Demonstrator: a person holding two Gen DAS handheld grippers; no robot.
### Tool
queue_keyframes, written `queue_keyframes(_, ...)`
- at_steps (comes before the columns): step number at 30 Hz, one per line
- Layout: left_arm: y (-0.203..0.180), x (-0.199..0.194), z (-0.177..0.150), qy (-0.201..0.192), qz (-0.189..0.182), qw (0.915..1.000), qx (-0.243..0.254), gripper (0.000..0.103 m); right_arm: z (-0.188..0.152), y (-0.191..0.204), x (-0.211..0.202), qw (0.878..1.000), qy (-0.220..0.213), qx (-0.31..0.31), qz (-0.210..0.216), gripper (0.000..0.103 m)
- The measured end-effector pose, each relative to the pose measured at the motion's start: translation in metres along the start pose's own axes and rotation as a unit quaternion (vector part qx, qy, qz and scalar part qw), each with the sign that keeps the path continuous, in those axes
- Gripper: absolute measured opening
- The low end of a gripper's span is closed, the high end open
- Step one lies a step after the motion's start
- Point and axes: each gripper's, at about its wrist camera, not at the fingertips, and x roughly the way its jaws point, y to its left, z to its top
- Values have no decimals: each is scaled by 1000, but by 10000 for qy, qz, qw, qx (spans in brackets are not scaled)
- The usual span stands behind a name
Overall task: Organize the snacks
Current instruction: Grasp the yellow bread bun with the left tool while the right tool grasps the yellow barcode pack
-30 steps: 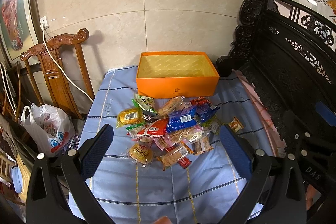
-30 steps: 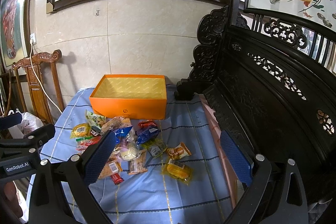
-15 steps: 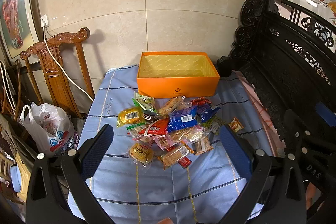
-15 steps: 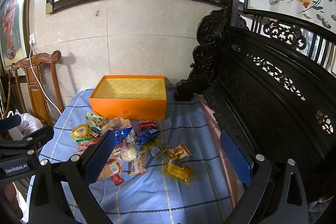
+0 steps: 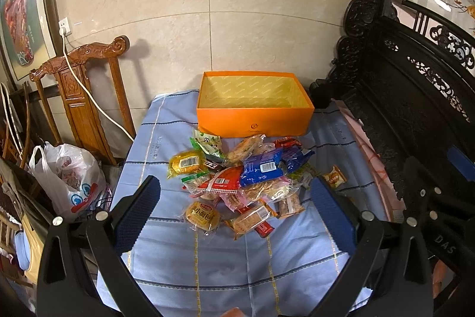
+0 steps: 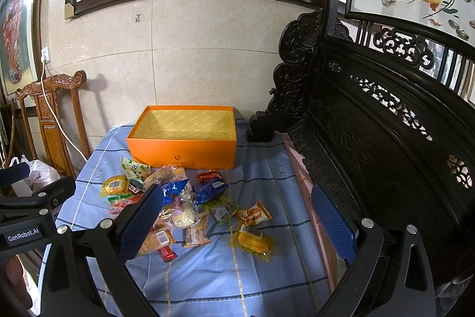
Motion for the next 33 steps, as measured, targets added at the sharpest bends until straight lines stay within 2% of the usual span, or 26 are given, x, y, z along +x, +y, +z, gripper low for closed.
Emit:
queue_keyframes(12,5,8,1,77,-4,10000,-33,99,2,5,7,10000,86,18,-34,99)
queue_keyframes(17,30,43,1,381,125,9983,-426,99,-9,-1,31,9992,367,83,-144,99)
queue_keyframes(20,55,81,-17,556,303,9959,-642,99,-32,-9,66,9963,826,91,-240,99)
queue_keyframes(25,87,159,-82,1272,571,9879,-674,99,-101,-25,138,9807,1936,204,-169,99)
queue_keyframes(28,93,190,-115,1663,664,9819,-614,99,-130,-28,159,9752,2190,285,-110,99)
queue_keyframes(30,93,205,-127,1733,643,9811,-577,99,-145,-29,174,9728,2298,255,-131,99)
queue_keyframes(33,80,228,-138,1729,696,9823,-211,99,-155,-35,195,9684,2477,238,-174,99)
